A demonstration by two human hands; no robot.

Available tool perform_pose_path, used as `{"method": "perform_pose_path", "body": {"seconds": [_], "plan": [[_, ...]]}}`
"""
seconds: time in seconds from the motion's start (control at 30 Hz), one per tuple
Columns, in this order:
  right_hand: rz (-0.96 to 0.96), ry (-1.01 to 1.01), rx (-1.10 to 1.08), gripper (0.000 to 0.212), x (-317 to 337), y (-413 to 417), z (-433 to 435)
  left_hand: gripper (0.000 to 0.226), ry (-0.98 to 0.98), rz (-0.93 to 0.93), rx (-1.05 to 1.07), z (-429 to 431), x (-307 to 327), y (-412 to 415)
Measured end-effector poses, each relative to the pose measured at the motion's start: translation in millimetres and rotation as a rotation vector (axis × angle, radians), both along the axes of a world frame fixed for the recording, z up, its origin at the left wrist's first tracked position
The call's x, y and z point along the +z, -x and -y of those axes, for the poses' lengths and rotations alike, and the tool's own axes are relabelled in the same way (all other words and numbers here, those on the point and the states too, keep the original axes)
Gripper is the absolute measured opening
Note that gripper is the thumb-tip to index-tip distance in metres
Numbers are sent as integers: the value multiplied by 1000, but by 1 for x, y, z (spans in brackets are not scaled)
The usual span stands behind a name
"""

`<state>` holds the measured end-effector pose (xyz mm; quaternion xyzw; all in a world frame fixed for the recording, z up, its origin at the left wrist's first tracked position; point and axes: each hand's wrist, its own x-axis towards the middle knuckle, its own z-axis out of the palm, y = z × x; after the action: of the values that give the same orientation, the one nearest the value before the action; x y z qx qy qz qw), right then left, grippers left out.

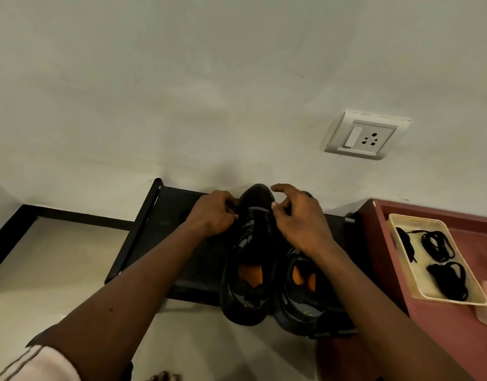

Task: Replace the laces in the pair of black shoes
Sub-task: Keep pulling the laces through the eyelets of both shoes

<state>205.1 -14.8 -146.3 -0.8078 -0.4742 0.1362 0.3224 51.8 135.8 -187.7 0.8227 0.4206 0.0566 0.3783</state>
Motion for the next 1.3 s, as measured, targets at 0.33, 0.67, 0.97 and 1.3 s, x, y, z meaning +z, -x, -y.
{"method": "perform_pose_path", "body": {"seconds": [0.33, 0.67, 0.97, 1.3], "plan": [[135, 10, 178, 34, -4, 8, -13, 21, 227, 431, -81, 10, 41, -8], [-327, -108, -444, 23, -1, -45, -11, 11, 295, 508, 30, -18, 46, 13], [-289, -20, -432, 34, 5, -63, -2, 9, -6, 573, 260, -53, 41, 39], [44, -17, 176, 25, 4, -7, -18, 10, 21, 597, -149, 5, 39, -12]]}}
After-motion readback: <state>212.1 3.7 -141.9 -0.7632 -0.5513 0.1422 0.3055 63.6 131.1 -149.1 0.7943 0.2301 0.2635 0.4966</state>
